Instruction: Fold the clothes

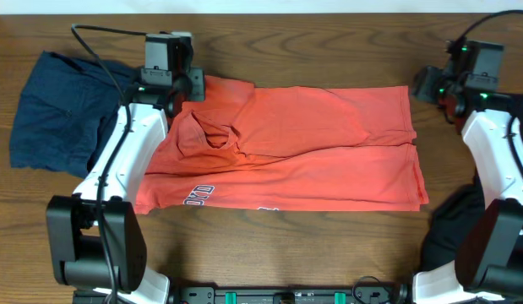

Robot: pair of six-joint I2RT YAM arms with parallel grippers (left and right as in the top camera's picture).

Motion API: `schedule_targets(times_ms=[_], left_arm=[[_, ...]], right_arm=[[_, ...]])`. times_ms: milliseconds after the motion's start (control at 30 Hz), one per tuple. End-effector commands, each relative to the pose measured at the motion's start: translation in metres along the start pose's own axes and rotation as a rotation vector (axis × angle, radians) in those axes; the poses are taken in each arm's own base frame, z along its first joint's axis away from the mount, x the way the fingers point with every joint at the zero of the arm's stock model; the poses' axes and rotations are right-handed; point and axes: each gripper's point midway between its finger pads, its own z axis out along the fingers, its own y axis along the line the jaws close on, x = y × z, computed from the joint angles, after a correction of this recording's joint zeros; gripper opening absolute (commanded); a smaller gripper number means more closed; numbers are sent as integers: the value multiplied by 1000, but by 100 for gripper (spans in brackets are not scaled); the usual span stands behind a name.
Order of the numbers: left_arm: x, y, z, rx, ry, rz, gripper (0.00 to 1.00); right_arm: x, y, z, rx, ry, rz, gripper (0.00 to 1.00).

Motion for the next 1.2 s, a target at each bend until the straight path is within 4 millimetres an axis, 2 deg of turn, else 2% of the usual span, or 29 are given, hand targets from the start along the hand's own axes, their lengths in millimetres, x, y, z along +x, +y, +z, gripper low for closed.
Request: schedule_targets(times_ms=[0,167,367,467,667,867,1033,1067,1167], left_arm=[[-1,7,-5,-25,3,14,6],[4,7,-7,-26,22,14,6],[5,8,-20,-27,28,12,6],[3,8,-31,-27,20,12,6],[-2,7,-52,-25,-4,12,6],[-1,7,-59,-25,-3,12,6],[5,7,-59,-23,23,-7,6],[6,7,-59,-23,27,-15,6],[10,7,-61,-21,41,-18,6]], right_arm=[[18,1,24,-24,65,0,61],[44,10,65,-103,142,17,61],[69,3,107,-95,188,85,60],[77,0,119,-93,198,87,60],[81,2,130,-99,192,81,60],[85,4,142,-93,181,68,49],[75,5,144,-104,136,63,39],[72,6,144,-105,126,61,35],[70,4,144,-104,121,64,14]])
